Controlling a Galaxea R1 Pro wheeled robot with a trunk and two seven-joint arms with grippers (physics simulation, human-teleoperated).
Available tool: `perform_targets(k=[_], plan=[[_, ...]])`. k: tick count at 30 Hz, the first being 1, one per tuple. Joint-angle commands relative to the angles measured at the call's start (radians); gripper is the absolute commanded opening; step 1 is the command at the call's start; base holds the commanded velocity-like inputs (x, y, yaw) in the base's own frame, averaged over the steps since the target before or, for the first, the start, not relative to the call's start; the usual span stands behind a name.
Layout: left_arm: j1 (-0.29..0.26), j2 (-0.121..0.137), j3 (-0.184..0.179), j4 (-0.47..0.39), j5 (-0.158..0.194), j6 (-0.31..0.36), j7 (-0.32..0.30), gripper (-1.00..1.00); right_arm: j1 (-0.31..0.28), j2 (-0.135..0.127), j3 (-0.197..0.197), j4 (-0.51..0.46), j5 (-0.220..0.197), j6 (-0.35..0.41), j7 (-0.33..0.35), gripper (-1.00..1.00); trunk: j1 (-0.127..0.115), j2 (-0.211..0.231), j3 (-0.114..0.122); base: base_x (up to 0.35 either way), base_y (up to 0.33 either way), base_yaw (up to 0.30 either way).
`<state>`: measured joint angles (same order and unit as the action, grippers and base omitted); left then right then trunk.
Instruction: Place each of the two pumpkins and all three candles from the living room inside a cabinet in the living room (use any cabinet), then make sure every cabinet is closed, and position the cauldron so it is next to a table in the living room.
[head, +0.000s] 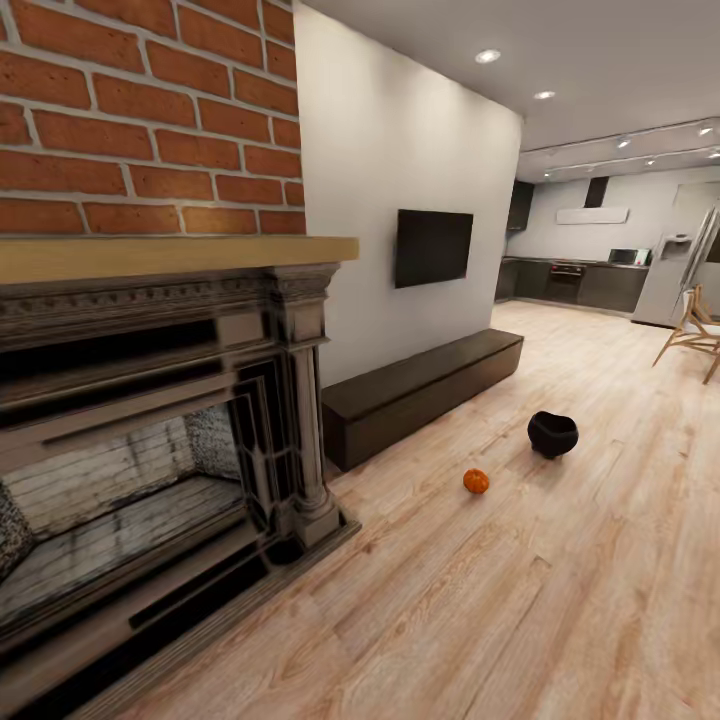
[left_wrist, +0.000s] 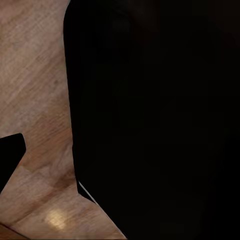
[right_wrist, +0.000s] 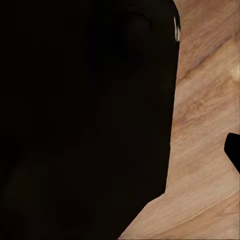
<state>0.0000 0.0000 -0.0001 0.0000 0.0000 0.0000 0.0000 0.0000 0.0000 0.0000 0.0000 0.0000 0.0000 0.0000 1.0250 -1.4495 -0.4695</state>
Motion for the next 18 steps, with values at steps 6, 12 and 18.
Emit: perform_targets(k=[6, 12, 18], plan=[[-0.003, 0.027, -0.005, -0.034, -0.012, -0.034, 0.003, 1.00, -0.016, 0.000, -0.005, -0.001, -0.009, -0.019, -0.006, 1.00, 0.000, 0.000, -0.001, 0.141, 0.085, 0.000], [-0.003, 0.032, -0.007, -0.065, -0.012, -0.047, 0.003, 1.00, -0.017, 0.000, -0.005, -0.002, -0.009, -0.050, -0.006, 1.00, 0.000, 0.000, -0.001, 0.243, 0.184, 0.000], [-0.003, 0.032, -0.007, -0.067, -0.012, -0.048, 0.003, 1.00, -0.017, 0.000, -0.006, -0.001, -0.009, -0.053, 0.002, 1.00, 0.000, 0.000, -0.001, 0.286, 0.170, -0.093]])
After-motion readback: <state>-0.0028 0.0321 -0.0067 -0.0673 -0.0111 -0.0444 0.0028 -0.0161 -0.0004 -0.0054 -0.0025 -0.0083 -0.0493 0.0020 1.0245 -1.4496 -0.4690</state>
